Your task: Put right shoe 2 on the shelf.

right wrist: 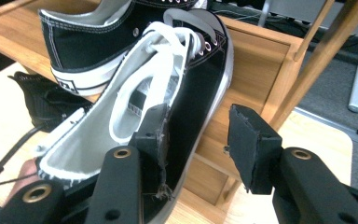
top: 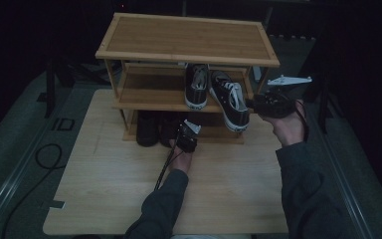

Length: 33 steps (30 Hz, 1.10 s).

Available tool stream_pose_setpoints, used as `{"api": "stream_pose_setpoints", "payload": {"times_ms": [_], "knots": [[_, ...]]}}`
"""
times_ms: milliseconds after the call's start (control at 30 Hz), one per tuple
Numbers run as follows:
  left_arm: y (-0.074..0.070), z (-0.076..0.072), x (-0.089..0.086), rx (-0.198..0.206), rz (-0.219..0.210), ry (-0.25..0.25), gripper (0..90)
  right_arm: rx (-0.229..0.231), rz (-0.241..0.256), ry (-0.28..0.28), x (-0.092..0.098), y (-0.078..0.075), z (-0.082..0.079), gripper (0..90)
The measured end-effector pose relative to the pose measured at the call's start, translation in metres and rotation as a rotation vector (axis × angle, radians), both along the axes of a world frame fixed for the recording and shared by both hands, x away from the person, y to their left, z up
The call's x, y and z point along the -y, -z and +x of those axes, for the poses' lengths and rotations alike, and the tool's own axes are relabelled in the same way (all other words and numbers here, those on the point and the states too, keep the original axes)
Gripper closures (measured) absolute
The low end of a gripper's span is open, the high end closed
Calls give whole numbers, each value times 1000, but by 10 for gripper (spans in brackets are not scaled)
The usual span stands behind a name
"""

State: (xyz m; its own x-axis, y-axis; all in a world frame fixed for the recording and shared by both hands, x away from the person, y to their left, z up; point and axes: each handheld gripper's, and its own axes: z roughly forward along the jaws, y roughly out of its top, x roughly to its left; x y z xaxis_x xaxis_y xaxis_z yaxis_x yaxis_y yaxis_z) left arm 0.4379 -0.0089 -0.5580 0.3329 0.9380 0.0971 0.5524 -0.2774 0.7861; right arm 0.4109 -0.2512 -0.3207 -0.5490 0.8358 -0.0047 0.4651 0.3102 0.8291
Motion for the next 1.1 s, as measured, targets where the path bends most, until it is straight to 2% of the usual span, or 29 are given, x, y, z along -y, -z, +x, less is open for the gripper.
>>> {"api": "stream_pose_setpoints", "payload": {"times_ms": [67, 233, 400, 500, 733, 900, 1100], "knots": [[0, 0, 0, 0, -1, 0, 900, 4, -11, 6, 2, 1, -2, 539], [0, 0, 0, 0, -1, 0, 900, 4, -24, 15, 6, 3, -7, 538], [0, 0, 0, 0, 0, 1, 900, 2, -45, -9, 9, 10, -16, 585], [0, 0, 0, 1, -1, 1, 900, -3, -34, -44, 11, 15, -26, 639], [0, 0, 0, 0, 0, 1, 900, 6, -44, -85, 11, 22, -45, 717], [0, 0, 0, 0, 1, 1, 900, 10, -42, -109, 11, 28, -57, 854], [0, 0, 0, 0, 0, 0, 900, -12, -69, -146, 5, 37, -64, 899]]}}
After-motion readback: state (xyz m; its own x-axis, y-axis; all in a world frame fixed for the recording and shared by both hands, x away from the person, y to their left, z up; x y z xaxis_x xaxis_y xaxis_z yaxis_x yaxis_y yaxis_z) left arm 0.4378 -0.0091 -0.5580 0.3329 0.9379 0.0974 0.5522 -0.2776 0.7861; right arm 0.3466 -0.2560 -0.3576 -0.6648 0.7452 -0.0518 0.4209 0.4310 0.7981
